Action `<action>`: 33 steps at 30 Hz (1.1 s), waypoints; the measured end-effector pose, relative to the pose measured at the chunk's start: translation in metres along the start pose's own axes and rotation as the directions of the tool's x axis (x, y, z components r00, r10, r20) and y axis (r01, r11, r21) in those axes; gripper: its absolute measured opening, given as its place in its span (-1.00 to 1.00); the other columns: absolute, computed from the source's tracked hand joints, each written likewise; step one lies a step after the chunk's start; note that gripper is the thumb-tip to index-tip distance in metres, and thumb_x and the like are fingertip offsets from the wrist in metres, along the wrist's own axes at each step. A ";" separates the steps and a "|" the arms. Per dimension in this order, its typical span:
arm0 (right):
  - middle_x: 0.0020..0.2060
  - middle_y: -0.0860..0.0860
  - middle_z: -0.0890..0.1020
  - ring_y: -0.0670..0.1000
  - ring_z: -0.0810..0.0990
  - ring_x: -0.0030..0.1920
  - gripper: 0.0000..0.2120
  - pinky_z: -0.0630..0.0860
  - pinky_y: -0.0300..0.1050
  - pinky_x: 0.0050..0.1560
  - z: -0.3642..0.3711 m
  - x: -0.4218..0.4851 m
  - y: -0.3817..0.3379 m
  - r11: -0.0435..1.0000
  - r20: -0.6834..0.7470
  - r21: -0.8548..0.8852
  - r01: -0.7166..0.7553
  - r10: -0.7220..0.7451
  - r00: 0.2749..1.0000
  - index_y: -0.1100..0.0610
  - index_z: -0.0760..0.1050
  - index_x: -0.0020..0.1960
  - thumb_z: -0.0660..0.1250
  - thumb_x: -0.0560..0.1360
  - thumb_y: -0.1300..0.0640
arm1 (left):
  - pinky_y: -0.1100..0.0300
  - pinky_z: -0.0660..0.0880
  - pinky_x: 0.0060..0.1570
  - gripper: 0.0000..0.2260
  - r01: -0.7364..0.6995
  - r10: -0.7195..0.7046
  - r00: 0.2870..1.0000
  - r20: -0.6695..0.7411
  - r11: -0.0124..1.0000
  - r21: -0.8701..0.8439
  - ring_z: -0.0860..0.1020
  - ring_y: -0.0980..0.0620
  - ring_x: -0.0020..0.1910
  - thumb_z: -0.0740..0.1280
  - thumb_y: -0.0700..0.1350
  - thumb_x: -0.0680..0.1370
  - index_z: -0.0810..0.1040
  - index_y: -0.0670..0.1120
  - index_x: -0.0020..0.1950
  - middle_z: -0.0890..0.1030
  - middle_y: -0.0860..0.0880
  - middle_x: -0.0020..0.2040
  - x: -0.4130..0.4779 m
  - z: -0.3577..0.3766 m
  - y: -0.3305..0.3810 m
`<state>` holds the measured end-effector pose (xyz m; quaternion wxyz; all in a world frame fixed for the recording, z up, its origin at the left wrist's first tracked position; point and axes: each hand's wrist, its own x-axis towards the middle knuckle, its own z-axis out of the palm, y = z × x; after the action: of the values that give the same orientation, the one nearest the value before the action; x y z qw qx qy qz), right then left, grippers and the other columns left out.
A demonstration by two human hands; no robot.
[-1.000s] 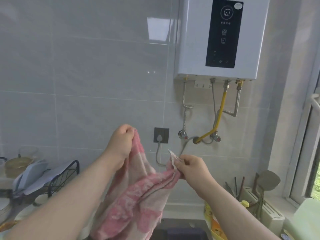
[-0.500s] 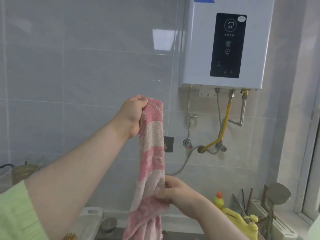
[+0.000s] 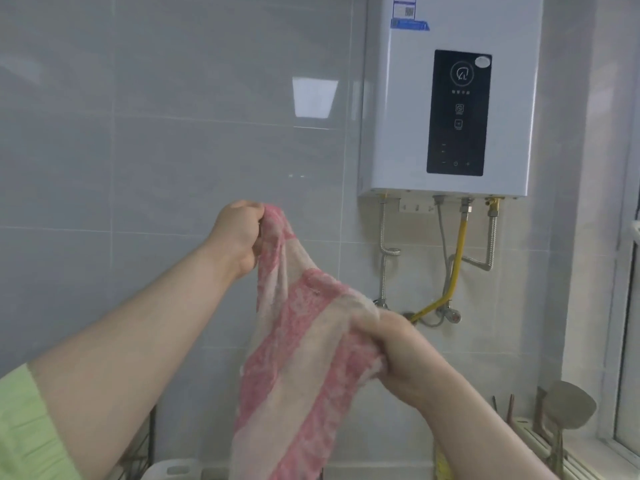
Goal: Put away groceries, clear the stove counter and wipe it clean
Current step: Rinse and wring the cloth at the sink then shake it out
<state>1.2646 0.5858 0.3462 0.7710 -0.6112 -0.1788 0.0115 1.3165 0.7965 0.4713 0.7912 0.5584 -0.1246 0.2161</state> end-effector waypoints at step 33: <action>0.11 0.43 0.50 0.34 0.57 0.09 -0.66 0.57 0.24 0.08 0.022 0.017 -0.032 0.949 -0.005 0.306 -0.072 0.077 0.997 0.50 0.37 0.25 0.11 0.50 0.53 | 0.17 0.57 -0.23 -0.57 0.325 -0.300 0.912 0.281 0.945 -0.046 0.63 0.03 -0.32 0.17 -0.47 0.50 0.57 0.03 0.05 0.65 -0.13 -0.14 -0.044 -0.074 -0.088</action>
<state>1.2680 0.6025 0.3852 0.8568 -0.4908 -0.1453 0.0630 1.3167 0.8318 0.3538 0.8158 0.5584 -0.1504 0.0026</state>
